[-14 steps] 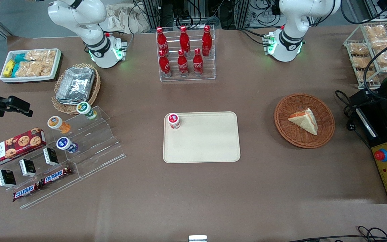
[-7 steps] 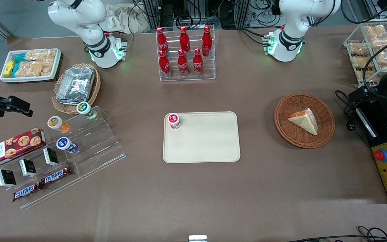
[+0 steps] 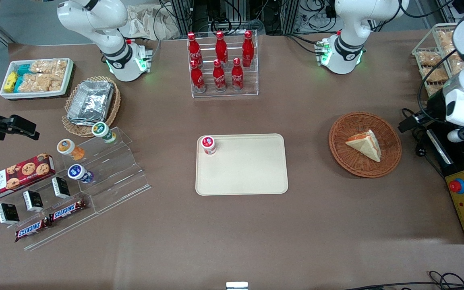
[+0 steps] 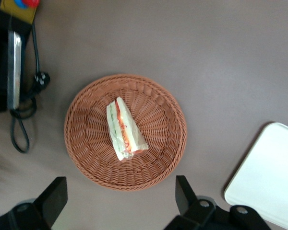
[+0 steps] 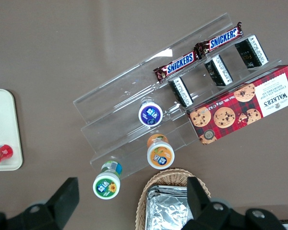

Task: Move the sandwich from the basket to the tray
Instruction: 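Lower the open left gripper onto the wrapped sandwich in the wicker basket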

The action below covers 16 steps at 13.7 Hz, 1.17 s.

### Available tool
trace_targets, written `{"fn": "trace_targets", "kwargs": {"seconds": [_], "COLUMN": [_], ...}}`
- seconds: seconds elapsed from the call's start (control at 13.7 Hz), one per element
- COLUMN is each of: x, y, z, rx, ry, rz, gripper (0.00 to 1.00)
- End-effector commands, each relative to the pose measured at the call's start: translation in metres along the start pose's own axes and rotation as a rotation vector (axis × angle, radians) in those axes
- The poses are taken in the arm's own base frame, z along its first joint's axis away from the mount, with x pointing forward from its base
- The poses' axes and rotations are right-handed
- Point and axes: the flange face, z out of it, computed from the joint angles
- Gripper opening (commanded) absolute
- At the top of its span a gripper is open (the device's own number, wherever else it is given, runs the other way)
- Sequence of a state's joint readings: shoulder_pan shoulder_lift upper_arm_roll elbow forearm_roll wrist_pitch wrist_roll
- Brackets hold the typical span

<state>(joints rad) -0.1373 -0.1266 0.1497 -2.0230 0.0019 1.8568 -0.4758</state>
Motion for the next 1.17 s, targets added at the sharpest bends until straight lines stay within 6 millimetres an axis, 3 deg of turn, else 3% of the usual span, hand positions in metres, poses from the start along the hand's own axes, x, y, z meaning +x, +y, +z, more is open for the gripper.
{"fn": "trace_targets", "kwargs": {"seconds": [0.0, 0.29, 0.51, 1.1], "x": [-0.026, -0.036, -0.043, -0.059], "y": [-0.016, -0.021, -0.025, -0.045], "z": [0.038, 0.081, 0.112, 0.217], "rx": [0.011, 0.031, 0.017, -0.025], "ry": [-0.005, -0.024, -0.006, 0.062], "rz": [-0.101, -0.268, -0.309, -0.351], "gripper": [1.00, 1.00, 1.00, 1.00]}}
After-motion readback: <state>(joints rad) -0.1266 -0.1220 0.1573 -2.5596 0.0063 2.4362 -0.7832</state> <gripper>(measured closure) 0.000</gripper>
